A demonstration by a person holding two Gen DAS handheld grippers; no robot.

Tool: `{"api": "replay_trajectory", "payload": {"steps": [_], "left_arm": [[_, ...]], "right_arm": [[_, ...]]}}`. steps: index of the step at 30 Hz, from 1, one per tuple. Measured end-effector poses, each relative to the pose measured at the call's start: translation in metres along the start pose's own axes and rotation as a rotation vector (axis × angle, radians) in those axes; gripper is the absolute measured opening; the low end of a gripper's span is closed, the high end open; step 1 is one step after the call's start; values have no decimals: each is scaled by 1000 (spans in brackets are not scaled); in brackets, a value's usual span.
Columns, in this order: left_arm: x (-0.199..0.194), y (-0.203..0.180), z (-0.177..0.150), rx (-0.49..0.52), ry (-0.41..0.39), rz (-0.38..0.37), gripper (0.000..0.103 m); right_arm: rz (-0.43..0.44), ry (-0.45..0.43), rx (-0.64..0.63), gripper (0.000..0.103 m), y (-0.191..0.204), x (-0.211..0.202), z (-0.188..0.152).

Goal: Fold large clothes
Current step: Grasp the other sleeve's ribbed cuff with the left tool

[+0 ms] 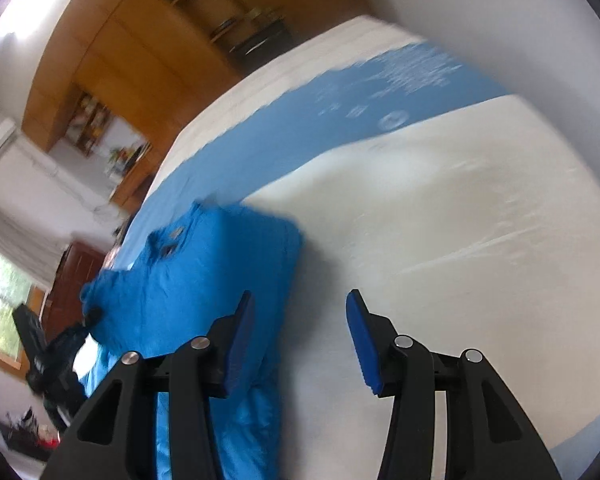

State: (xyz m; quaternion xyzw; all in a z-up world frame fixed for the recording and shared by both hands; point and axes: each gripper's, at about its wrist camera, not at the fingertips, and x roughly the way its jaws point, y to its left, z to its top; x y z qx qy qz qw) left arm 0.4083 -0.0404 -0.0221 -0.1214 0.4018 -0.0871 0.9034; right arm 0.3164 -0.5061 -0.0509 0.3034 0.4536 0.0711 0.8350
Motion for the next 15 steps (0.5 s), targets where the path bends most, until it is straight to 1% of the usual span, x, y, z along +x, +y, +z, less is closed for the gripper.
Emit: {"api": "replay_trajectory", "payload": {"steps": [2,5,6,8,10,12,14,15], "left_arm": [[-5,21,4,-27,-5,40,14],[-1,41,6,-49,10,106,14],[0,46,7,-48,16,112,14],[11,53,4,-51,56,119,15],[22,64,1,-44,88,148,16],[34,71,0,-48,117,167,18],[45,80,-4,-57,141,171,23],[46,88,-8,-63,145,162,25]], "right_arm": [[6,39,-47,48,17,17,-4],[-25,60,-119,48,41,36,-9],[-48,68,-151,48,50,44,-10],[-95,86,-177,48,60,58,-12],[-138,119,-189,46,66,73,-15],[-205,140,-200,46,65,85,-19],[-220,158,-196,46,61,93,-21],[-219,161,-192,47,59,97,-22]]}}
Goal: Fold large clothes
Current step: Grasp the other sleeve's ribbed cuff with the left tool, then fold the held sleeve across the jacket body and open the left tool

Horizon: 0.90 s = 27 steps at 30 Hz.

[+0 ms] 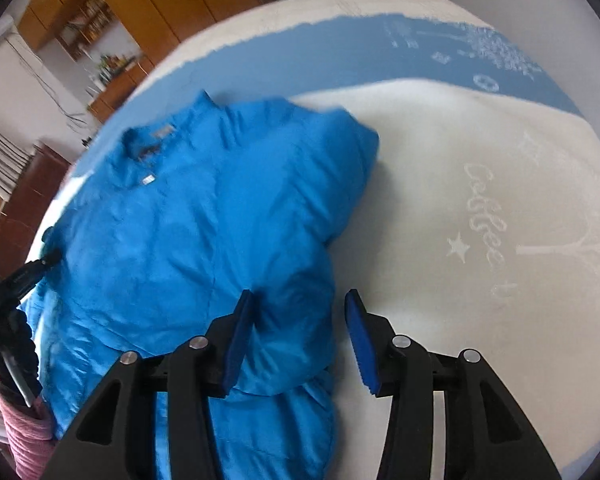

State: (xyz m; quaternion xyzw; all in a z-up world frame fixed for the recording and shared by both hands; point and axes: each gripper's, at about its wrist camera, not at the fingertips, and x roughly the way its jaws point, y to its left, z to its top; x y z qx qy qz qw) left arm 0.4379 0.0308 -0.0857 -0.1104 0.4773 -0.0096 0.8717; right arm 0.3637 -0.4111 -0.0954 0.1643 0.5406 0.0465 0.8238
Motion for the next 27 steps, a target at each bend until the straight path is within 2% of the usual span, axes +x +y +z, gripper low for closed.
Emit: {"api": "replay_trajectory", "payload": {"steps": [4,7,9,11,13,16,18,21,27], "left_arm": [[2,14,1,-44,22,-57,30],[-19,26,5,-108,30,-77,36],[-41,21,7,-98,-52,-42,37],[-60,3,6,-29,-113,10,37],[-67,-17,9,4,-119,-27,37],[-51,-56,9,80,-64,-72,37],[-29,-72,5,107,-19,-55,37],[5,-77,-3,112,49,-39,37],[22,-71,-20,183,33,-26,38]], "right_arm": [[-32,0,-25,47,3,4,1],[-13,-19,-16,47,3,-11,2],[-7,-91,-32,47,10,-36,4],[-2,-128,-51,48,22,-52,8],[53,-111,-80,48,42,-54,11],[32,-92,-113,47,66,-39,14],[24,-82,-111,47,74,-27,16],[5,-72,-118,47,79,-8,16],[-49,-42,-153,45,83,25,-1]]}}
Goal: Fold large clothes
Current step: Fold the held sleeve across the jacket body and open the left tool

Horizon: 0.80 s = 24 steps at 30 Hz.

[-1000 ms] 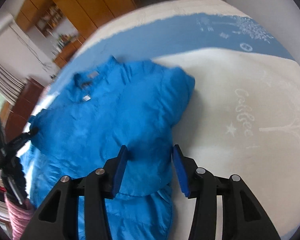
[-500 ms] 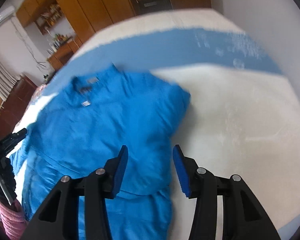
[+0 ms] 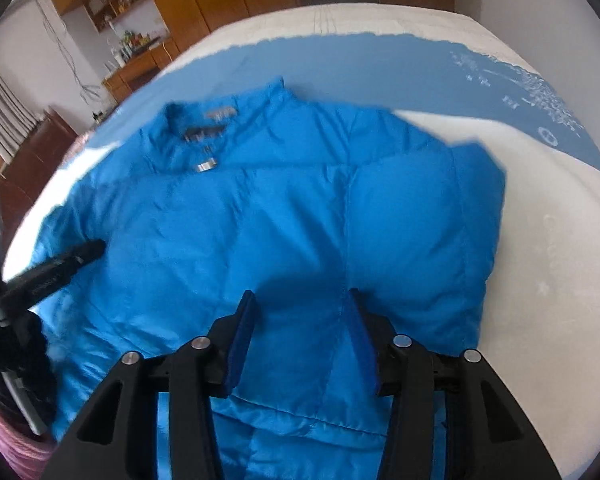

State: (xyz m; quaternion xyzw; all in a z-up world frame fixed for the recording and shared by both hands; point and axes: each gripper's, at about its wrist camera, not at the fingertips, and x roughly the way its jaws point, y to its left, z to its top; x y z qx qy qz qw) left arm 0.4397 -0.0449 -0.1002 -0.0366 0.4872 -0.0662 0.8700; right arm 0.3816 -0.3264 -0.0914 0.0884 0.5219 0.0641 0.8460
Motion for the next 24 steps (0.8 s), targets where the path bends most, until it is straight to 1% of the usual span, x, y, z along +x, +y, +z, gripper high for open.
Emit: {"api": "replay_trajectory", "payload": {"steps": [3,4,5,6,7,9,10,12,13,15,18,21,22,24], "left_arm": [[2,8,0,-23,-2,-27,38],[1,8,0,-24,-1,-20,38],[-2,5,1,-17,-1,9,38],[-7,4,-1,-15,-3,26,36],[-14,-1,-1,-10,-14,37,36],[-31,-16,-6,30,-57,4,39],[-37,-26,-10,64,-73,13,40],[-36,-36,-14,97,-61,14,40],[-28,-39,-18,107,-29,0,41],[-13,-39,-22,106,1,8,43],[-4,-34,-24,91,-4,-12,44],[-4,-34,-24,90,-7,-3,44],[-5,-35,-24,90,-6,3,44],[-13,-33,-21,78,2,10,44]], "right_arm": [[-23,-18,-22,45,4,3,-5],[-26,-20,-22,45,4,2,-5],[-25,-23,-18,45,3,1,-4],[-17,-37,-13,45,3,-4,-5],[5,-60,-10,45,3,-12,-7],[14,-94,-29,45,8,-25,-8],[5,-108,-44,45,12,-30,-9],[23,-88,-57,45,19,-30,-13],[33,-66,-62,45,21,-26,-15],[12,-29,-76,45,25,-11,-19],[13,-29,-75,45,25,-2,-21],[29,-28,-63,45,22,-4,-21],[39,-31,-60,45,21,-5,-21],[93,-39,-27,45,13,-14,-20]]}}
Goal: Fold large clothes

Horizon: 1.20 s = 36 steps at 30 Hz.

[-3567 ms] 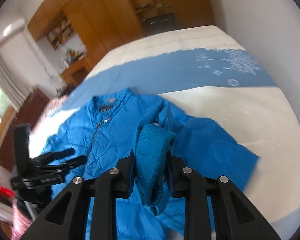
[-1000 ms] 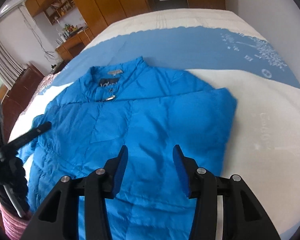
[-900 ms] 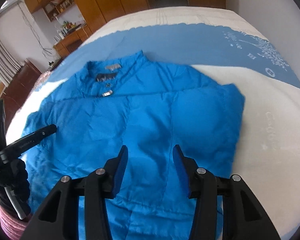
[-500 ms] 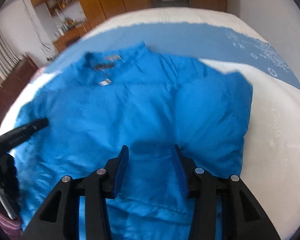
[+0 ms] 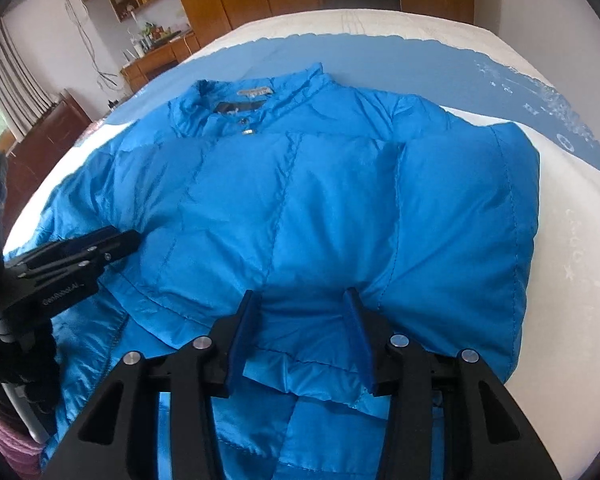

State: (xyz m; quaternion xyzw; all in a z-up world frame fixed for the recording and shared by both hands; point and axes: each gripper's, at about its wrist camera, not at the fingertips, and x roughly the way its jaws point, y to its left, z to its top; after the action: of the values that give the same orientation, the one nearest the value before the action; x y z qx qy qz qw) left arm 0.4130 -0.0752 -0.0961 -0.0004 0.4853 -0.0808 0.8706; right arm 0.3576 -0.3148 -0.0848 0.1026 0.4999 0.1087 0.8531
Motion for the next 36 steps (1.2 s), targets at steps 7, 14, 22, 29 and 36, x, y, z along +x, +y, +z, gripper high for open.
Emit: {"api": "replay_trajectory", "payload": {"steps": [7,14,22,29,36], "left_arm": [[-87,80,-11,-121,-145,44,57],[-152,266,-91,-492,-129,418,57],[-184,419,-160,-886,-121,511,57],[-168,468,-163,-992,-162,361,54],[-153,467,-160,-991,-169,362,16]], "right_arm": [[-44,-131,73,45,-46,-69,11],[-74,-98,133,46,-90,-70,3],[-60,-47,140,46,-92,-54,-2],[-62,-36,112,46,-81,-47,-4],[-77,-10,113,46,-81,-33,-7]]}}
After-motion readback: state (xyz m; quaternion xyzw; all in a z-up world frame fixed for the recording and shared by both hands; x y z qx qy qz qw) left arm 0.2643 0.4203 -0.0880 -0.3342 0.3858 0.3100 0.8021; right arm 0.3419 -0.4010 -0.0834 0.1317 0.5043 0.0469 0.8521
